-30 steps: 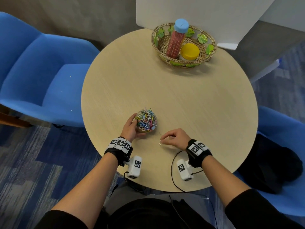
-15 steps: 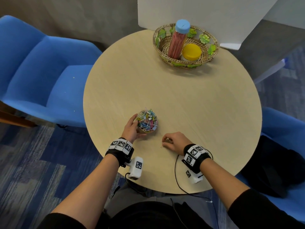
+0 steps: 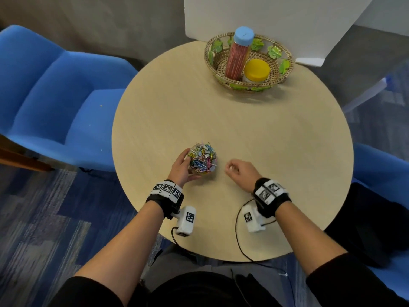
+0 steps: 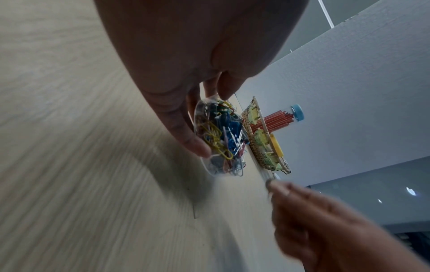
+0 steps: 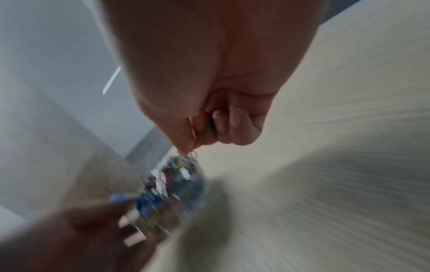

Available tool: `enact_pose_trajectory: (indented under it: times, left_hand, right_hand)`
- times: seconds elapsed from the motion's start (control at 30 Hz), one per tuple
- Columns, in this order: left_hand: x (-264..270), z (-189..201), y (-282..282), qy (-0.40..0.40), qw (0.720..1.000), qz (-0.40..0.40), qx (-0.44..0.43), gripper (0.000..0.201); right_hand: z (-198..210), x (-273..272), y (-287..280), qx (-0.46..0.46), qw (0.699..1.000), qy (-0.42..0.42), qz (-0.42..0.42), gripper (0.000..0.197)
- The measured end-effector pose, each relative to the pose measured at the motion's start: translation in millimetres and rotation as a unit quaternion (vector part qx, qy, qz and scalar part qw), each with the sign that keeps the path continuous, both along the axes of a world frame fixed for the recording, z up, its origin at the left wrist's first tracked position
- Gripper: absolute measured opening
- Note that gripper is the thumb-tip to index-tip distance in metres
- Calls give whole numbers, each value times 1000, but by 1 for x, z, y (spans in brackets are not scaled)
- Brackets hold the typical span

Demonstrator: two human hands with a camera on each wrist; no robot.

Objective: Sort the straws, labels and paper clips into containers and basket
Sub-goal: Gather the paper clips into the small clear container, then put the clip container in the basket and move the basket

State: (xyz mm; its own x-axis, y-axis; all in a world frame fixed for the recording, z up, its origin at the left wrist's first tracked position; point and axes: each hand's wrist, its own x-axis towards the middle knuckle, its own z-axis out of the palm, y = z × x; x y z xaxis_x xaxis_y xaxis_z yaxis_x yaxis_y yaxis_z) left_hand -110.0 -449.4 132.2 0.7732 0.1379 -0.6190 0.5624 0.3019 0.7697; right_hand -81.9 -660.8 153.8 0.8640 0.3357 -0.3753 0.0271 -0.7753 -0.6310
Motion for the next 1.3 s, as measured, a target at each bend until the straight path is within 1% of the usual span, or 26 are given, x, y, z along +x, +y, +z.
enact_pose_trajectory:
  times: [0.03, 0.1, 0.17, 0.27, 0.33, 0.47, 0.53, 0.57, 0.6, 0.67, 0.7, 0.73, 0.77, 0.87, 1.03, 1.1, 1.13, 1.17, 1.2, 1.23, 1.3]
  left_hand:
    - [2, 1, -2, -3, 1000, -6, 1, 40]
    - [6, 4, -8, -11, 1000, -16, -3, 40]
    - [11, 8, -15, -17, 999, -27, -11, 41]
    - [18, 15, -25, -23, 999, -38, -19, 40]
    - [22, 19, -30, -28, 999, -42, -20, 39]
    - [32, 26, -36, -28, 998, -35, -40, 39]
    - [36, 29, -39, -31, 997, -33, -55, 39]
    - [39, 31, -40, -34, 997, -32, -60, 39]
    - [42, 32, -42, -37, 997, -30, -64, 39]
    - [51, 36, -45, -41, 996, -27, -71, 39]
    - [55, 38, -47, -44, 996, -27, -75, 39]
    - [60, 40, -49, -49, 995, -30, -79, 39]
    - [65, 43, -52, -55, 994, -34, -82, 39]
    - [81, 50, -58, -73, 992, -46, -91, 38]
    - [109, 58, -63, -90, 991, -58, -77, 35]
    - [119, 60, -63, -92, 993, -63, -45, 34]
    - [125, 58, -62, -93, 993, -65, -15, 35]
    - [131, 55, -61, -100, 992, -71, 35, 35]
    - [137, 49, -60, -111, 985, -84, 104, 35]
    - [143, 42, -58, -121, 971, -103, 180, 35]
    - [157, 30, -53, -109, 929, -148, 320, 40]
  right_hand:
    - [11, 8, 2, 25, 999, -12, -19, 9]
    - [32, 21, 13, 52, 998, -26, 0, 9]
    - [46, 33, 24, 48, 997, -49, 38, 8]
    - [59, 48, 35, 14, 993, -93, 71, 2]
    - [67, 54, 36, 5, 990, -114, 79, 7]
    - [74, 58, 30, 39, 991, -117, 60, 20]
    - [76, 62, 23, 50, 987, -144, 60, 33]
    - [77, 64, 19, 50, 985, -154, 63, 44]
    - [78, 66, 15, 44, 985, -151, 67, 60]
    - [78, 70, 9, 13, 990, -115, 80, 95]
    - [76, 73, 7, -5, 991, -99, 88, 109]
    - [75, 77, 5, -19, 991, -89, 94, 118]
    - [74, 82, 4, -28, 992, -84, 95, 124]
    - [72, 98, 2, -40, 991, -88, 92, 125]
    - [79, 128, -4, -49, 989, -103, 96, 112]
    - [86, 142, -8, -60, 988, -95, 104, 107]
    - [89, 149, -11, -70, 987, -92, 109, 106]
    - [92, 157, -14, -82, 986, -89, 114, 105]
    - [95, 165, -18, -96, 985, -85, 117, 106]
    - [98, 174, -21, -108, 984, -81, 119, 106]
    - [106, 193, -30, -128, 983, -73, 108, 106]
